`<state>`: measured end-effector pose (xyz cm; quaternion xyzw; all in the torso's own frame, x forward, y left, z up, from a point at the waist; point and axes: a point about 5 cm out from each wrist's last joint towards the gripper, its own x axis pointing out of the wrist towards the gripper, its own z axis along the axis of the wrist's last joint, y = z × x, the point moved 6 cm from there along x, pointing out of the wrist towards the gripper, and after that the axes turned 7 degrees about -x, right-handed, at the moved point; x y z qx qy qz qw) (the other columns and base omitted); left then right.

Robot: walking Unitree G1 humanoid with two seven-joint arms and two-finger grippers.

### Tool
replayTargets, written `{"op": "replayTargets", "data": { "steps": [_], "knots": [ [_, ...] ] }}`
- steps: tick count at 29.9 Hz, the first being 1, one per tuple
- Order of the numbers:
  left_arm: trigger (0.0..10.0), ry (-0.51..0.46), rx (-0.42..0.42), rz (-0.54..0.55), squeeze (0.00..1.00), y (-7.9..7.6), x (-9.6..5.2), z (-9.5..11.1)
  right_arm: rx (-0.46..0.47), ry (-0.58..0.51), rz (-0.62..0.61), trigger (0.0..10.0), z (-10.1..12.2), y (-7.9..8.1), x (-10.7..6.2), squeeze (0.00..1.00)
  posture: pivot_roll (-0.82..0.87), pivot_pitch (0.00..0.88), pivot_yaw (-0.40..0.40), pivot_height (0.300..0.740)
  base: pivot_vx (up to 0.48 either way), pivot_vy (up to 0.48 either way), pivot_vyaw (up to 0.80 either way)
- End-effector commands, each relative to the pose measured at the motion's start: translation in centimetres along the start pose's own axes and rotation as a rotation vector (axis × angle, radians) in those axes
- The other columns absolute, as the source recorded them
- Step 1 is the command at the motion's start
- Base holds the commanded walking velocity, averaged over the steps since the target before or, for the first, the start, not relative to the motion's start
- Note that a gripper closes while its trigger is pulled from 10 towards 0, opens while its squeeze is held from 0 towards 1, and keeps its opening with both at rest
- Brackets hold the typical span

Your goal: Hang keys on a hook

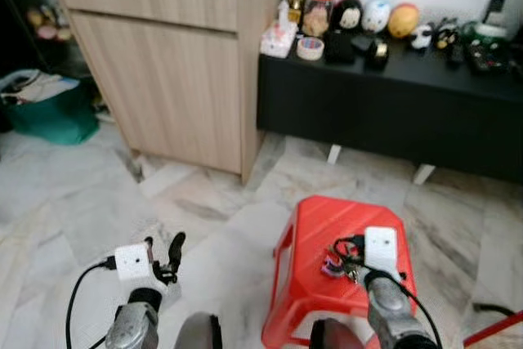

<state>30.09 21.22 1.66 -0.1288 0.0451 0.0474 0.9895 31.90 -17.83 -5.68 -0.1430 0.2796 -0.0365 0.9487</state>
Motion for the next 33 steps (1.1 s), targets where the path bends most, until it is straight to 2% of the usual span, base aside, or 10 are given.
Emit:
{"op": "replayTargets", "data": {
  "steps": [1,18,19,20,21,22,25,26,27,33],
  "knots": [
    [10.0,0.015,-0.006,0.001,0.00,0.0,-0.1,-0.3,-0.066,0.044,0.049,10.0,-1.0,0.6,-0.1,0.00,0.11,0.098,-0.044,0.621,0.000,0.000,0.00],
    [10.0,0.021,-0.003,0.001,0.00,0.0,-0.3,-0.5,-0.195,0.036,0.132,10.0,0.0,1.5,0.3,0.00,0.11,0.098,-0.041,0.621,0.000,0.000,0.00],
    [10.0,0.020,-0.003,0.000,0.00,0.0,-0.2,-0.5,-0.187,0.026,0.145,10.0,0.3,1.8,0.3,0.13,0.11,0.097,-0.038,0.621,0.000,0.000,0.00],
    [10.0,0.020,-0.003,-0.001,0.00,0.0,-0.2,-0.5,-0.185,0.019,0.151,10.0,0.5,1.9,0.3,0.60,0.11,0.096,-0.038,0.621,0.000,0.000,0.00],
    [10.0,0.019,-0.003,-0.002,0.00,-0.1,-0.2,-0.5,-0.184,0.012,0.156,10.0,0.7,2.1,0.3,0.60,0.11,0.096,-0.038,0.621,0.000,0.000,0.00],
    [10.0,0.019,-0.003,-0.002,0.00,0.0,-0.2,-0.5,-0.184,0.001,0.165,10.0,0.9,2.3,0.3,0.91,0.11,0.095,-0.037,0.621,0.000,0.000,0.00],
    [10.0,0.020,-0.001,-0.001,0.00,0.0,-0.2,-0.4,-0.220,-0.021,0.186,10.0,1.5,2.8,0.3,0.80,0.11,0.095,-0.037,0.621,0.000,0.000,0.00],
    [10.0,0.020,-0.001,-0.001,0.00,0.0,-0.2,-0.4,-0.230,-0.020,0.186,10.0,1.5,2.9,0.3,0.57,0.11,0.094,-0.038,0.621,0.000,0.000,0.00],
    [10.0,0.019,0.000,-0.001,0.00,0.0,-0.2,-0.4,-0.248,-0.014,0.187,10.0,1.4,2.9,0.3,0.00,0.12,0.094,-0.038,0.621,0.000,0.000,0.00],
    [10.0,0.019,-0.001,0.000,0.00,0.0,-0.4,-0.5,-0.270,0.022,0.165,10.0,1.1,2.4,0.5,0.00,0.12,0.098,-0.041,0.621,0.000,0.000,0.00]
  ]
}}
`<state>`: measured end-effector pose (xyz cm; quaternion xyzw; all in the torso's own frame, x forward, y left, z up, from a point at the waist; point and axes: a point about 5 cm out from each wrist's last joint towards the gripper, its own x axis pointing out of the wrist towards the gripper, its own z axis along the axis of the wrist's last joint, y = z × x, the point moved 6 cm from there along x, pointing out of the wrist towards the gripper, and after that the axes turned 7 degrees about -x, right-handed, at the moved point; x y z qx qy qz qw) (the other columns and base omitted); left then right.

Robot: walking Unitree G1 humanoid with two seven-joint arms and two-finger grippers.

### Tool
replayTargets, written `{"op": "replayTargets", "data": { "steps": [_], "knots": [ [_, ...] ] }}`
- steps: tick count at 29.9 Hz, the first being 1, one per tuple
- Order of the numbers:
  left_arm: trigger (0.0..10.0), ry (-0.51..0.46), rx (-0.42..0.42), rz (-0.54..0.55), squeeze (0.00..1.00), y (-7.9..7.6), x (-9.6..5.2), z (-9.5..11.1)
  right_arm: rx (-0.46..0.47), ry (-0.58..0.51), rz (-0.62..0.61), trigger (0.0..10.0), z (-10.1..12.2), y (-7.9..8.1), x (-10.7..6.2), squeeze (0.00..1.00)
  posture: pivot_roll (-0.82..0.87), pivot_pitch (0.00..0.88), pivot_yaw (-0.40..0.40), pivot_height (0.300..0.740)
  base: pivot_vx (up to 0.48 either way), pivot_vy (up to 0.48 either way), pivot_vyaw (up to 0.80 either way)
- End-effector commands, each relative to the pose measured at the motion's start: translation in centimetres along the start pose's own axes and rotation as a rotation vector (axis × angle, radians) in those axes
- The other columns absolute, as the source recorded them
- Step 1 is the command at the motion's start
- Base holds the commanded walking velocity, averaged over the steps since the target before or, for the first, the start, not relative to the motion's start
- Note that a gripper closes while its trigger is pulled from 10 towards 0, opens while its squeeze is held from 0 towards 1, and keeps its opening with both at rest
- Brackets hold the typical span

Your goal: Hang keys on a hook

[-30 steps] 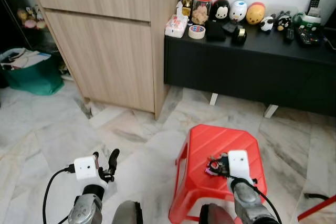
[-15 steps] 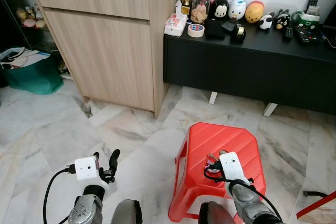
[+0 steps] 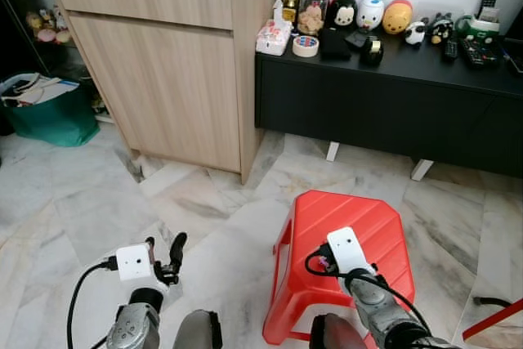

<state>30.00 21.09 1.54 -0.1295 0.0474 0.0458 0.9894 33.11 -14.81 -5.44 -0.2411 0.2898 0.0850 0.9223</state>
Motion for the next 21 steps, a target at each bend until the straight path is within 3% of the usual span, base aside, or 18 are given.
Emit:
{"op": "replayTargets", "data": {
  "steps": [1,11,21],
  "knots": [
    [10.0,0.015,-0.001,0.004,0.00,0.0,-0.4,-0.4,-0.005,0.032,-0.010,10.0,-0.4,-0.3,0.0,0.00,0.12,0.100,-0.041,0.621,0.000,0.000,0.00],
    [10.0,0.009,0.001,0.001,0.00,-0.1,-0.8,-0.3,-0.026,0.017,-0.013,10.0,0.5,-0.4,0.3,0.00,0.13,0.130,-0.045,0.621,0.000,0.000,0.00],
    [10.0,-0.006,0.004,0.002,0.00,-0.1,-1.6,0.2,-0.037,0.039,-0.027,10.0,-0.2,-0.6,0.2,0.00,0.14,0.175,-0.048,0.621,0.000,0.000,0.00]
  ]
}}
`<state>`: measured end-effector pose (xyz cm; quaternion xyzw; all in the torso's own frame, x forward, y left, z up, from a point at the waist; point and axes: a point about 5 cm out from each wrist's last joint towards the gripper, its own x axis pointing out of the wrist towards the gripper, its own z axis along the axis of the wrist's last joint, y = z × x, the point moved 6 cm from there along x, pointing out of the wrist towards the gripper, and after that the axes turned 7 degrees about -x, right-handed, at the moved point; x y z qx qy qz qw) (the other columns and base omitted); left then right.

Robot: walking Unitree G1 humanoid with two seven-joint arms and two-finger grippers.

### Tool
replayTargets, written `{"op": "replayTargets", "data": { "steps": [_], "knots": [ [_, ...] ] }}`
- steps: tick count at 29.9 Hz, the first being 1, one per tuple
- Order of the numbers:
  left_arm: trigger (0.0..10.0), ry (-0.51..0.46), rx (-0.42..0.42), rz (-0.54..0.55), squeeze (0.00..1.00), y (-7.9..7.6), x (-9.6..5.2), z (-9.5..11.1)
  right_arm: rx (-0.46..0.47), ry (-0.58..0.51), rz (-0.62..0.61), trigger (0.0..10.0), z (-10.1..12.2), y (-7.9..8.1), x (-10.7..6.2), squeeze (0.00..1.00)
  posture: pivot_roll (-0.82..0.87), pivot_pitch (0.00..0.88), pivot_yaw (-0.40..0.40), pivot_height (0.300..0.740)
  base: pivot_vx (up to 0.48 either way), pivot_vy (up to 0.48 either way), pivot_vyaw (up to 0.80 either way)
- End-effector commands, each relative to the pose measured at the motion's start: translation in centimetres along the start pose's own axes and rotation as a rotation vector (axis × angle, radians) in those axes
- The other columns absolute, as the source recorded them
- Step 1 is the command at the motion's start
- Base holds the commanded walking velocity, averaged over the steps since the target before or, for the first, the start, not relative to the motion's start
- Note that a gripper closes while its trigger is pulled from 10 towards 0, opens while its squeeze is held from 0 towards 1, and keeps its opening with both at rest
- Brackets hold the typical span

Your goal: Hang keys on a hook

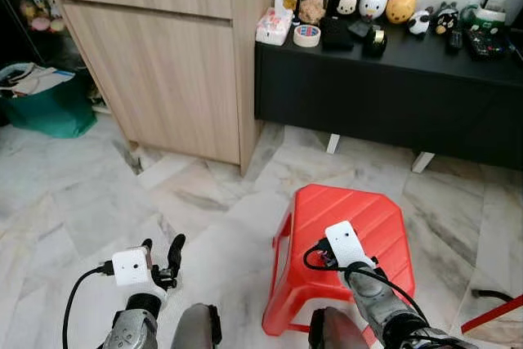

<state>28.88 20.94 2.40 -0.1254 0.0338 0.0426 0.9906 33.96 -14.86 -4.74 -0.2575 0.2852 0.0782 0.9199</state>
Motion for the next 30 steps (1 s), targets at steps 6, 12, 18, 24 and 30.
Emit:
{"op": "replayTargets", "data": {
  "steps": [6,12,18,24,30],
  "knots": [
    [10.0,0.033,-0.004,0.016,0.00,0.1,-0.8,-0.7,-0.008,0.055,-0.015,10.0,-1.3,0.0,-0.1,0.00,0.15,0.182,-0.045,0.621,0.000,0.000,0.00],
    [10.0,0.035,0.001,0.018,0.00,0.3,-0.8,-0.5,-0.014,0.078,-0.032,10.0,-1.5,-0.3,-0.1,0.00,0.15,0.179,-0.042,0.621,0.000,0.000,0.00],
    [10.0,0.042,0.005,0.020,0.00,0.4,-0.8,-0.6,-0.015,0.094,-0.041,10.0,-2.1,-0.6,-0.2,0.00,0.15,0.179,-0.038,0.621,0.000,0.000,0.00],
    [10.0,0.049,0.017,0.015,0.00,0.4,-0.8,-0.6,-0.001,0.112,-0.095,10.0,-2.5,-1.5,-0.3,0.00,0.15,0.176,-0.036,0.621,0.000,0.000,0.00],
    [10.0,0.051,0.026,0.010,0.00,0.4,-0.7,-0.6,0.030,0.090,-0.117,10.0,-1.9,-1.9,-0.2,0.00,0.15,0.173,-0.034,0.621,0.000,0.000,0.00]
  ]
}}
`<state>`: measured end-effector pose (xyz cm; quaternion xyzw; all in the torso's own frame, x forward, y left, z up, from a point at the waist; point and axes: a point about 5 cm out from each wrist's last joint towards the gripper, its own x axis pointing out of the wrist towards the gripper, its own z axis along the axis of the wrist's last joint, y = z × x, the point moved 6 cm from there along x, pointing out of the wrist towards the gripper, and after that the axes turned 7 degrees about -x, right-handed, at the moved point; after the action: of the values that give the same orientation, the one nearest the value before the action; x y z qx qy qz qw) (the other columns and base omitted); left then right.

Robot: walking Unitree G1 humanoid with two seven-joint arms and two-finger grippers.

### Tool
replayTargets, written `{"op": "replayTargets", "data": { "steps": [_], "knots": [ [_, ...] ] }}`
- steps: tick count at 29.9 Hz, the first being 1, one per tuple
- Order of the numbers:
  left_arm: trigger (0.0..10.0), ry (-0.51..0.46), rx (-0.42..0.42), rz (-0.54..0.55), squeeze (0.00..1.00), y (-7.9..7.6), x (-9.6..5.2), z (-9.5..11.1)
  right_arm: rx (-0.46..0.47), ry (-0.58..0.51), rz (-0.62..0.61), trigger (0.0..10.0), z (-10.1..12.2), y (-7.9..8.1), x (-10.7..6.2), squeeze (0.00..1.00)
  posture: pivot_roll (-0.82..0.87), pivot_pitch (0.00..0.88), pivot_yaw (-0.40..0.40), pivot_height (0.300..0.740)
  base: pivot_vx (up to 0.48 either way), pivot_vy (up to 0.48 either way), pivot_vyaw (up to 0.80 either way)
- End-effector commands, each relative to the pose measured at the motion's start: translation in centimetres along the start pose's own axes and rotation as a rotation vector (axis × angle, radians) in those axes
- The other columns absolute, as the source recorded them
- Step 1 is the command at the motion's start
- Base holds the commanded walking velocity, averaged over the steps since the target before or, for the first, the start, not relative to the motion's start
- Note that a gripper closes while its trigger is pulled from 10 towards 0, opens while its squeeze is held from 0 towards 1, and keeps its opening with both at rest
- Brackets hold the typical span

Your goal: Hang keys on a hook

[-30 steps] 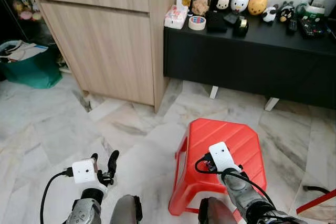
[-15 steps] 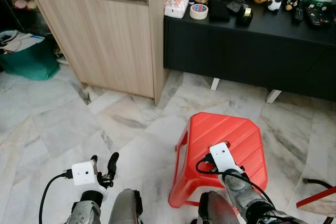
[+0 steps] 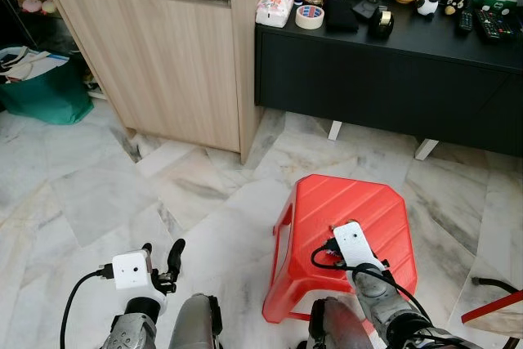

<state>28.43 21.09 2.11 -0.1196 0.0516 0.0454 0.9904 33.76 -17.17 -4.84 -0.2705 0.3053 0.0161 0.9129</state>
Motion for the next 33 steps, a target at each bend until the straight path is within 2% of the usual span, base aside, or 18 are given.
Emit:
{"op": "replayTargets", "data": {
  "steps": [1,12,22,33],
  "knots": [
    [10.0,0.017,0.014,0.000,0.00,0.1,-0.2,-0.4,0.018,0.016,-0.006,10.0,-0.6,0.0,-0.1,0.00,0.15,0.173,-0.034,0.621,0.000,0.000,0.00],
    [10.0,0.025,0.023,-0.004,0.00,0.0,-0.2,-0.6,0.020,0.014,-0.010,10.0,-0.6,0.2,-0.1,0.00,0.14,0.170,-0.037,0.621,0.000,0.000,0.00],
    [10.0,0.027,0.028,-0.005,0.00,0.0,-0.2,-0.7,0.057,-0.002,-0.106,10.0,-0.1,-1.4,-0.1,0.00,0.14,0.167,-0.039,0.621,0.000,0.000,0.00],
    [10.0,0.030,0.030,-0.007,0.00,0.0,0.0,-0.8,0.081,0.047,-0.064,10.0,-1.4,-0.4,-0.3,0.00,0.13,0.160,-0.040,0.621,0.000,0.000,0.00]
  ]
}}
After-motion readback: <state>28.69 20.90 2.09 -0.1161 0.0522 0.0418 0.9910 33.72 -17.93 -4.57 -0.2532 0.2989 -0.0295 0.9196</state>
